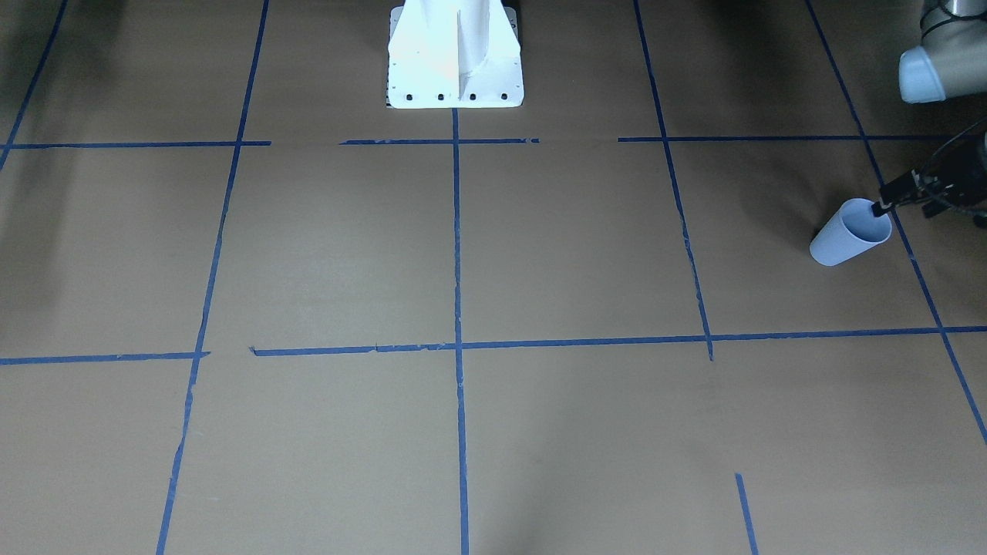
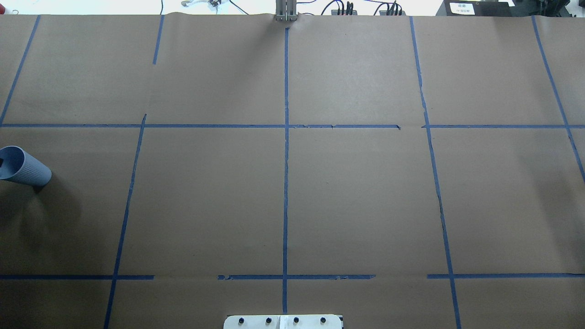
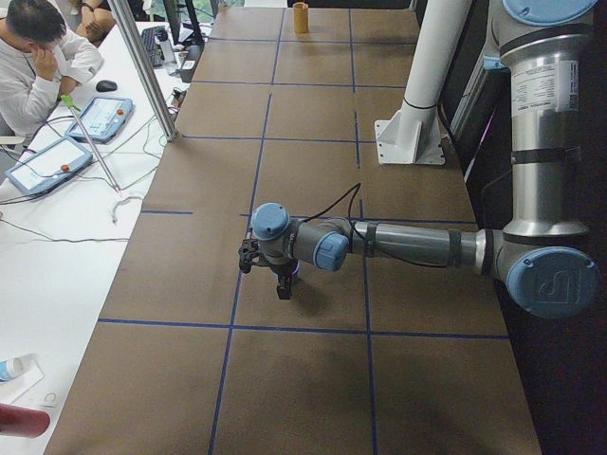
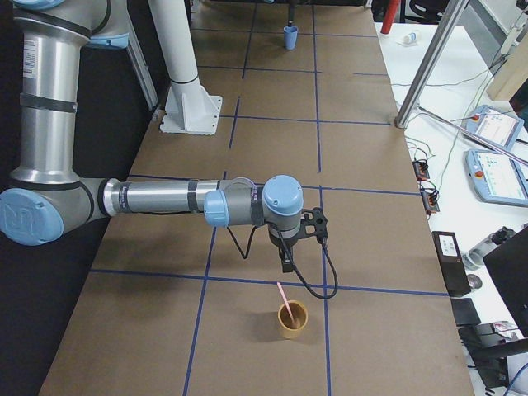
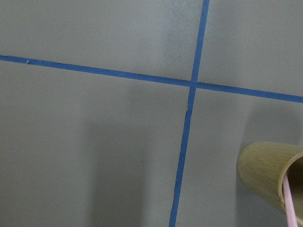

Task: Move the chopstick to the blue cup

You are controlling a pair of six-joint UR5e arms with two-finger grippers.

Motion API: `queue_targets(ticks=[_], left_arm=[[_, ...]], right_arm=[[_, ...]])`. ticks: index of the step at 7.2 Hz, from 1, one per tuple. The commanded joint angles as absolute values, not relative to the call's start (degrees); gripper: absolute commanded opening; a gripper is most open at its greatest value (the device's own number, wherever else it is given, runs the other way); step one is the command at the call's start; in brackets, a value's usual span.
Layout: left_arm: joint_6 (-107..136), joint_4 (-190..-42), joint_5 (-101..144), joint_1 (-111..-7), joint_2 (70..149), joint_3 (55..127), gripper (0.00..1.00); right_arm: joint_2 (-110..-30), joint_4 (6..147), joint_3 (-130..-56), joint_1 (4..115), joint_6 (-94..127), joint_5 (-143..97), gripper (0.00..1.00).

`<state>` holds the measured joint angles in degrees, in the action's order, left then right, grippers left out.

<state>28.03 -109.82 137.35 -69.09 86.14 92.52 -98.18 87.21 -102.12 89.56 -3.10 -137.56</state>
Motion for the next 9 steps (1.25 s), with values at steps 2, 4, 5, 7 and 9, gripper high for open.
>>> queue_targets(ticks=[2,4,5,7,9], left_arm=[[30.8,-111.4,137.5,-66.3,88.8,89.8,0.06],[38.3,-111.4,137.8,-64.9,91.0,92.5,0.0],[46.9,-110.6,137.9,-63.0,94.7,96.2,0.0],[66.9,-110.4,138.5,-53.4,107.0,99.3,0.0],[82.8,-110.1,130.4,-41.2,118.5,99.0,0.0]], right_arm=[[-98.1,87.2,-102.1,89.6,-3.1,-137.5,1.0],[-98.0,87.3,-102.1,89.2,-2.9,-137.6,1.0],[-98.0,87.3,-102.0,89.2,-2.8,-139.4,1.0],[-98.0,87.2,-102.0,89.2,-2.3,-142.5,1.0],[-97.8,87.2,-102.0,89.1,-2.3,-142.6,1.0]])
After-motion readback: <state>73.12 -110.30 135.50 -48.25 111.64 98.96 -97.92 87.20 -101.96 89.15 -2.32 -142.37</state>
